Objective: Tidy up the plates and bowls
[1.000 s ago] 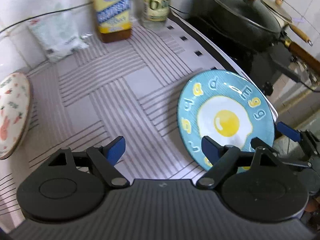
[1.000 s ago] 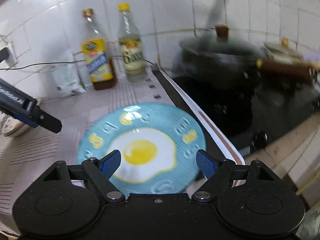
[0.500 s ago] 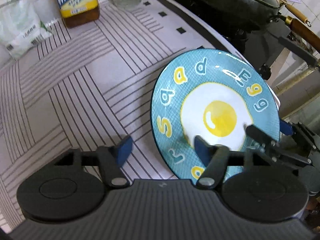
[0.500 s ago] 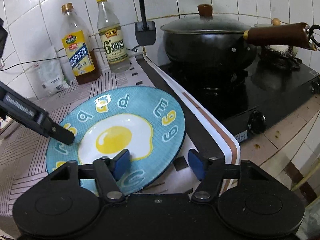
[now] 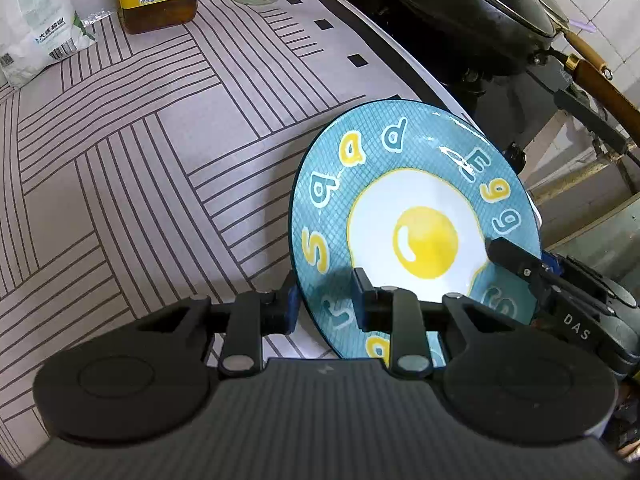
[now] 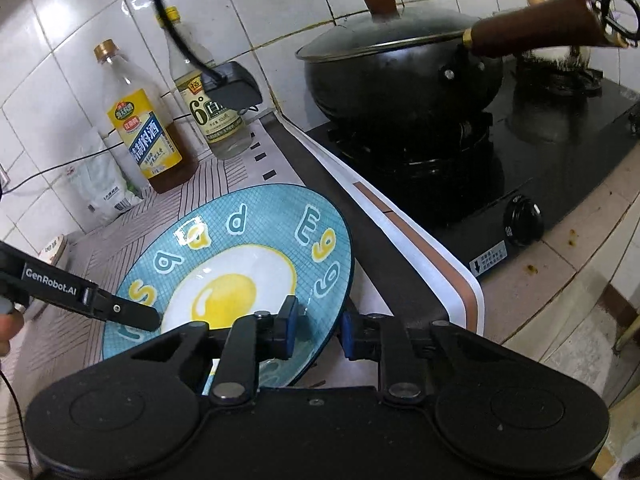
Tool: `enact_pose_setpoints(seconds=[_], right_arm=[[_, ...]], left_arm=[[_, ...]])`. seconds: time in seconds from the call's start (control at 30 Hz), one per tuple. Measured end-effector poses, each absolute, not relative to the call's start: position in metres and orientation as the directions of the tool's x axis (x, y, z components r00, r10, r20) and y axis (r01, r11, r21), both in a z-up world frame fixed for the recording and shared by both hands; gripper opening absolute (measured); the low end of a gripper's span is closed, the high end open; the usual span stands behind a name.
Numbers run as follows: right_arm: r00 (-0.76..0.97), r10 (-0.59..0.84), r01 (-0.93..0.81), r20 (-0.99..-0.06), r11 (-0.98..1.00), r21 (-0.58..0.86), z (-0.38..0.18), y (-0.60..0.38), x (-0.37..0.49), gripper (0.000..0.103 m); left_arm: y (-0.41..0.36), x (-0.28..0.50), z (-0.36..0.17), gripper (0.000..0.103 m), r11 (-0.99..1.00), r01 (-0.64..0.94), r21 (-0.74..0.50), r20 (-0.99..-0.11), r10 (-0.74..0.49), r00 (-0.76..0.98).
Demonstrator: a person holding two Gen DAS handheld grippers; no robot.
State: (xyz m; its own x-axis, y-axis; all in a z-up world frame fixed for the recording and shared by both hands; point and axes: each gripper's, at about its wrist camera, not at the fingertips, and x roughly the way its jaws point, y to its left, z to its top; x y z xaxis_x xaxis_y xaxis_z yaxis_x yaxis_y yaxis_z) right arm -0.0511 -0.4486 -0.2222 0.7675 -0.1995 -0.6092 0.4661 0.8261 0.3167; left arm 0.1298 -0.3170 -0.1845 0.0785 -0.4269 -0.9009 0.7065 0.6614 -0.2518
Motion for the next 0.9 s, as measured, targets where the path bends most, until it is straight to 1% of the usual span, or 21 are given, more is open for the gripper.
enact_pose_setpoints(seconds=[0.13, 0.23, 0.3, 0.4, 0.73, 0.9], right_arm=[[0.759, -0.212, 0.488, -0.615, 0.811, 0.322, -0.222, -0.447, -0.050, 0.026], [0.746, -0.226, 0.499, -0.626, 0.813, 0.301, -0.220, -0.441, -0.049, 0.025], [0.752, -0.203, 0.481, -0.627, 0.819, 0.311, -0.218, -0.439, -0.050, 0.024], [0.758, -0.174, 0.446, -0.628, 0.842, 0.305, -0.214, -0.428, -0.051, 0.023], [0.794, -0.073, 0.333, -0.604, 0.883, 0.332, -0.203, -0.393, -0.035, 0.024], [0.802, -0.017, 0.268, -0.598, 0.903, 0.334, -0.192, -0.374, -0.022, 0.024]], left_arm=[[-0.316, 0.130, -0.185, 0.025, 0.667, 0.700, -0.255, -0.898, -0.432, 0.085], [-0.312, 0.130, -0.183, 0.026, 0.667, 0.709, -0.231, -0.900, -0.422, 0.104], [-0.305, 0.132, -0.182, 0.027, 0.667, 0.709, -0.230, -0.900, -0.422, 0.106], [-0.288, 0.135, -0.177, 0.026, 0.677, 0.697, -0.235, -0.899, -0.425, 0.111], [-0.232, 0.139, -0.150, 0.028, 0.712, 0.678, -0.182, -0.903, -0.394, 0.172], [-0.198, 0.144, -0.135, 0.028, 0.756, 0.629, -0.184, -0.904, -0.381, 0.194]])
